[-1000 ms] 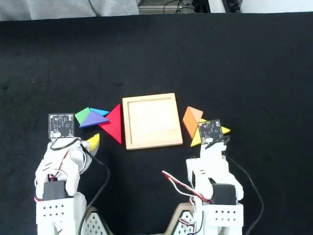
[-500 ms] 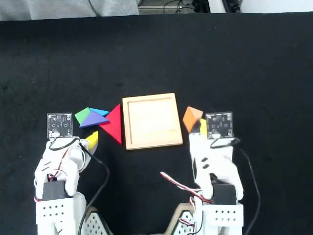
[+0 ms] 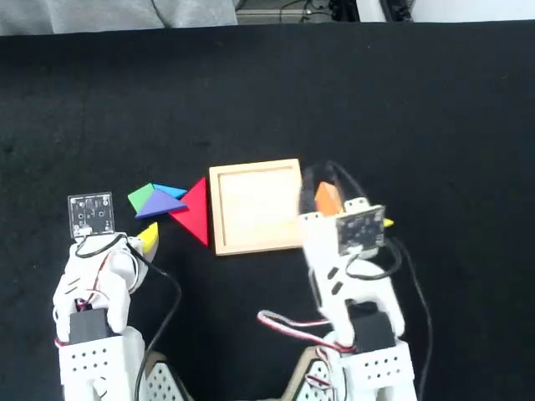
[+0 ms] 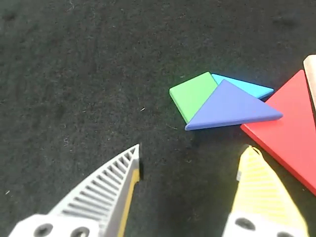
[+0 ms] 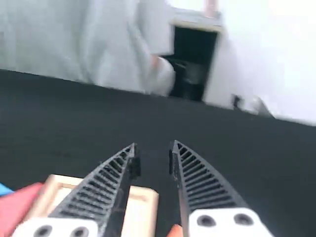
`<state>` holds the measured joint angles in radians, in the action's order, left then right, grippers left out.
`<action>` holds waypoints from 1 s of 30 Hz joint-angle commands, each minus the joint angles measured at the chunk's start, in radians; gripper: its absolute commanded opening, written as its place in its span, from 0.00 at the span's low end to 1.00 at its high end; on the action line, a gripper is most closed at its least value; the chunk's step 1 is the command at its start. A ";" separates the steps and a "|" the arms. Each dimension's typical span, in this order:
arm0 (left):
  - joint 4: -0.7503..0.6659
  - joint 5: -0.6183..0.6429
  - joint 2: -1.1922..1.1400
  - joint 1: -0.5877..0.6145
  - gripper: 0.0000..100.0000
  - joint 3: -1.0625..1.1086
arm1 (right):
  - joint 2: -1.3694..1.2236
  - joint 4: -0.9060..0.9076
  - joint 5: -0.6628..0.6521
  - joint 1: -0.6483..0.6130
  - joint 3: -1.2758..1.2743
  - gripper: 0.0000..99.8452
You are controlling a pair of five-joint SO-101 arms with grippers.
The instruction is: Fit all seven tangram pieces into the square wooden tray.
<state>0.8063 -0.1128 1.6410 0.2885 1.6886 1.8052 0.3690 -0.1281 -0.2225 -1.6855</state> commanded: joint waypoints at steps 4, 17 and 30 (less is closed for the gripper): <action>-0.052 0.000 0.011 0.015 0.31 0.015 | 0.079 -0.126 0.089 -0.068 0.001 0.11; 0.018 0.126 0.011 0.094 0.31 -0.059 | 0.079 -0.006 0.460 0.196 0.001 0.11; -0.175 -0.015 0.011 -0.076 0.31 0.021 | 0.079 0.064 0.433 0.198 0.001 0.11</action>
<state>0.6713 -0.1204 1.6410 0.2332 1.6886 1.8052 0.4319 0.3445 -0.0368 -1.6855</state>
